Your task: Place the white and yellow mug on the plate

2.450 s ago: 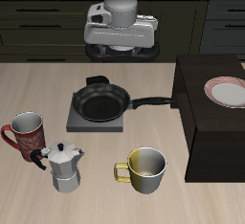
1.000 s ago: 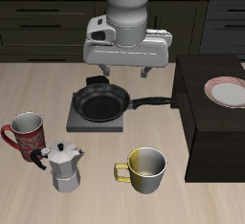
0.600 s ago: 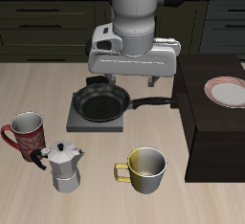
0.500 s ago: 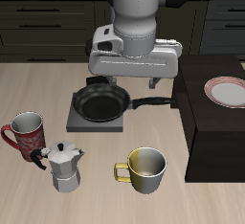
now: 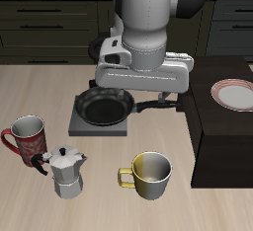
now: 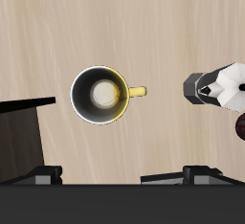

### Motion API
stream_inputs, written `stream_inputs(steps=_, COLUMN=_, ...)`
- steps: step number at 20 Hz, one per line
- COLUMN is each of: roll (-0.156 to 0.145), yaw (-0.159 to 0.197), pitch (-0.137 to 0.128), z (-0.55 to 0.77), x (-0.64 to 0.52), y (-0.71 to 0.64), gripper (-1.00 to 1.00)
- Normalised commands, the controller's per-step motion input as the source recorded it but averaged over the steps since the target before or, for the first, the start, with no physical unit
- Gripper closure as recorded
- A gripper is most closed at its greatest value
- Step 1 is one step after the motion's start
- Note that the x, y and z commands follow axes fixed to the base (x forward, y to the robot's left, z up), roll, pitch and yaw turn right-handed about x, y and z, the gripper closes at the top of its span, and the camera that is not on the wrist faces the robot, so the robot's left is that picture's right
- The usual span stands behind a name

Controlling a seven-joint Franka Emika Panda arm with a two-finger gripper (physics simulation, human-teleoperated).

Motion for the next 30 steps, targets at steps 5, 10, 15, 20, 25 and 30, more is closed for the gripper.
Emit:
stream_inputs(steps=5, roll=0.007, yaw=-0.004, pitch=0.0, z=-0.27, x=0.16, y=-0.04, gripper=-1.0)
stream_inputs(steps=10, roll=-0.004, yaw=0.007, pitch=0.007, z=-0.22, x=0.14, y=-0.03, gripper=-1.0)
stream_inputs(steps=15, roll=0.011, yaw=-0.023, pitch=0.007, z=-0.16, x=0.12, y=-0.07, gripper=-1.0)
stream_inputs(steps=20, roll=0.011, yaw=-0.012, pitch=0.024, z=-0.3, x=0.08, y=-0.03, gripper=-1.0)
stream_inputs(steps=25, roll=-0.006, yaw=-0.009, pitch=0.005, z=-0.24, x=0.07, y=-0.05, gripper=-1.0)
stream_inputs(steps=30, roll=-0.004, yaw=-0.015, pitch=0.012, z=-0.32, x=0.03, y=-0.04, gripper=-1.0)
